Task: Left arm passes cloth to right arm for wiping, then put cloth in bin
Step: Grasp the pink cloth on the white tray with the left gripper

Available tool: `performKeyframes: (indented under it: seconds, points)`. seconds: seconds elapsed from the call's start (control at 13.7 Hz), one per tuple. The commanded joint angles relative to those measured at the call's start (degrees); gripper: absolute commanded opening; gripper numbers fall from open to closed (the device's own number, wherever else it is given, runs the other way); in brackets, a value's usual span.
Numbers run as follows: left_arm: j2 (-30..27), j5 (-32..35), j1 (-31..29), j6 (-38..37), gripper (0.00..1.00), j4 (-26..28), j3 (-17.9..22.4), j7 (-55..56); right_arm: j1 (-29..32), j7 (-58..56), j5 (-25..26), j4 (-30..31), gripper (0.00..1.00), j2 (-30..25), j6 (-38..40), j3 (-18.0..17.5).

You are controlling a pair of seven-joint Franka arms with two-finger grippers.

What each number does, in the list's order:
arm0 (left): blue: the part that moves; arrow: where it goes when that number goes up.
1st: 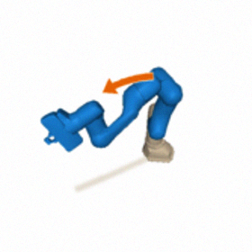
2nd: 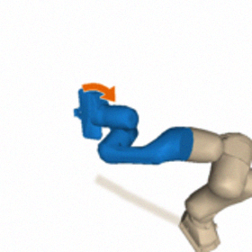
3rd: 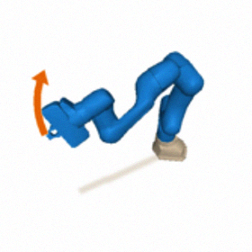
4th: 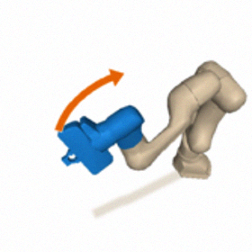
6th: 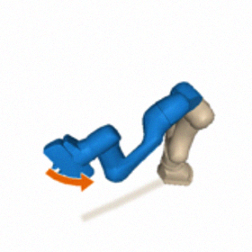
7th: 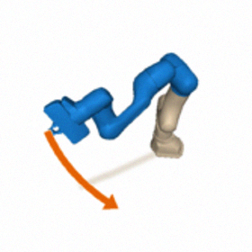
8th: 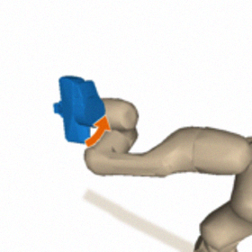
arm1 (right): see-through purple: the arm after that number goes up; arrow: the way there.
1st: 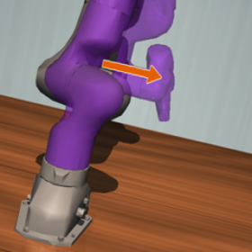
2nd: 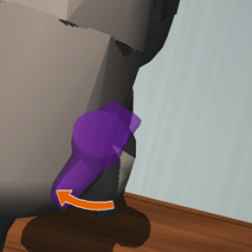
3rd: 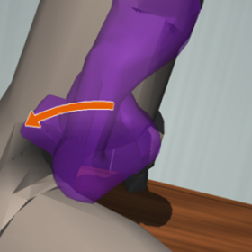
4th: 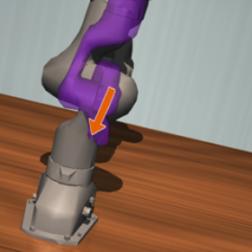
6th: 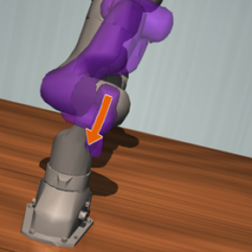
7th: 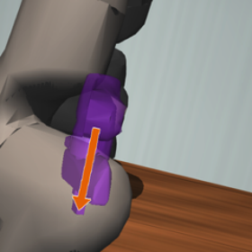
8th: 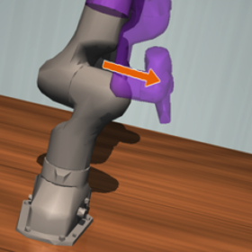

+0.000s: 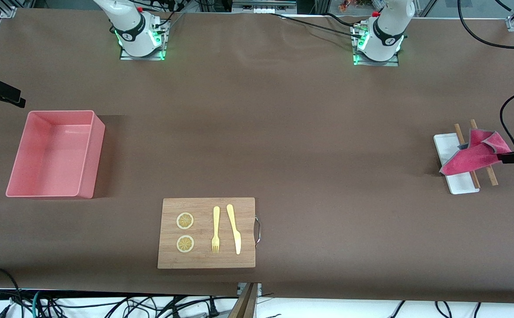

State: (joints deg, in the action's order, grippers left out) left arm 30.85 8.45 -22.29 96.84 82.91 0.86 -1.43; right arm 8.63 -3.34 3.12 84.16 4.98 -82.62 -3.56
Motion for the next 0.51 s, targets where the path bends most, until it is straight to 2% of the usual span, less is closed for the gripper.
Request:
performKeyframes:
  seconds: [0.0, 0.07, 0.15, 0.29, 0.36, 0.44]
  points:
    - [1.7, 1.1, -0.5, -0.3, 1.00, -0.2, -0.2, 1.9, 0.6, -1.1, -1.1, -1.0, 1.00, 0.5, 0.2, -0.2]
    - [1.7, 0.5, -0.5, -0.3, 1.00, 0.5, -0.2, 1.8, 0.6, -1.0, -1.1, -1.0, 1.00, 0.6, 0.1, -0.2]
    - [1.7, 0.3, -0.6, -0.8, 0.95, 0.6, -0.2, 1.6, 0.6, -1.0, -1.0, -1.0, 1.00, 0.6, 0.1, -0.2]
    - [1.7, 0.3, -0.9, -2.0, 0.59, 2.1, -0.2, 1.2, 0.5, -1.0, -1.1, -0.9, 1.00, 0.6, 0.2, -0.3]
    - [1.7, 0.3, -0.7, -2.7, 0.51, 2.1, -0.2, 1.2, 0.5, -0.9, -1.1, -1.0, 1.00, 0.6, 0.2, -0.3]
    - [1.7, 1.0, -0.4, -4.5, 0.32, 1.7, -0.1, 1.1, 0.5, -0.9, -1.2, -0.9, 1.00, 0.6, 0.2, -0.3]
